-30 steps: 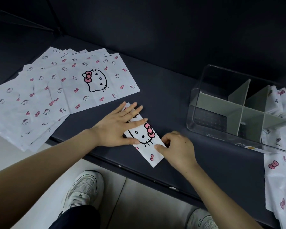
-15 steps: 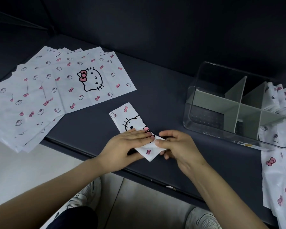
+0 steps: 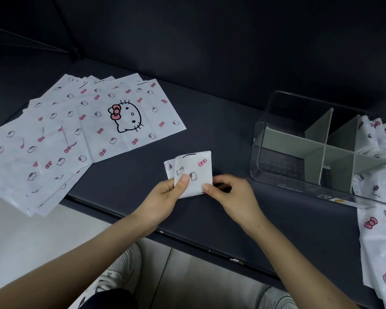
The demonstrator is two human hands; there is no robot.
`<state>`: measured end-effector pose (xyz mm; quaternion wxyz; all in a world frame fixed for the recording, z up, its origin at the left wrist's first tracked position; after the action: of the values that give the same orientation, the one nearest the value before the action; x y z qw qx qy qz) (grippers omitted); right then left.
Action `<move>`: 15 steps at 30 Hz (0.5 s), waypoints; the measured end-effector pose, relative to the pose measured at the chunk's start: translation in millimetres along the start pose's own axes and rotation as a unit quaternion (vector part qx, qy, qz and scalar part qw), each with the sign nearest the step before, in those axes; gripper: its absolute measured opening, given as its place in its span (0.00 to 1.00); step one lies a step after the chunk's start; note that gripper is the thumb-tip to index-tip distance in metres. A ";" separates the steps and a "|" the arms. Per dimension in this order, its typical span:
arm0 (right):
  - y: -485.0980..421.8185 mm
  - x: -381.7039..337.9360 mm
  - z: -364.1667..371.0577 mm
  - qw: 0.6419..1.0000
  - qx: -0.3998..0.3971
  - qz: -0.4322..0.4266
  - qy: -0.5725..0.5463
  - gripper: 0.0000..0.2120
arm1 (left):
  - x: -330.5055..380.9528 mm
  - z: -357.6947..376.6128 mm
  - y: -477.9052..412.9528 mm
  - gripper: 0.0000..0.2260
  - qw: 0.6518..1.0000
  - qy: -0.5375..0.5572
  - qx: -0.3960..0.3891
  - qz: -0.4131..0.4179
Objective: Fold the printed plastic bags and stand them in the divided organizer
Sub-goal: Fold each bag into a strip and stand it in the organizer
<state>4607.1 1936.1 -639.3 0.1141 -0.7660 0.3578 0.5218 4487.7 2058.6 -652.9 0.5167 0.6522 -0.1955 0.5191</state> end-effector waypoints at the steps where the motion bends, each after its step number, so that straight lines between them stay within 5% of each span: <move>1: -0.2 1.2 2.7 1.000 0.017 -0.002 0.001 0.03 | 1.1 -1.1 0.2 0.18 1.000 0.010 0.000 -0.005; 9: 8.7 6.2 16.5 0.992 0.106 -0.070 -0.002 0.05 | -0.2 0.8 2.1 0.12 0.997 0.004 0.077 0.014; 15: 6.1 7.9 19.0 0.996 0.077 -0.006 -0.042 0.07 | -1.5 1.0 1.8 0.12 0.992 -0.074 0.088 0.050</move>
<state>4591.0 1938.7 -653.2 0.1907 -0.7345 0.3869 0.5239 4486.2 2056.5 -653.3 0.4144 0.7213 -0.2192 0.5098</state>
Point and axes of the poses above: each hand's wrist, its own y-axis away from the middle knuckle, its own z-axis out of the palm, x = y × z, the point moved 1 cm from there along -y, towards the middle knuckle, and after that the axes turned 6 degrees about -z, right-handed, at the moved point
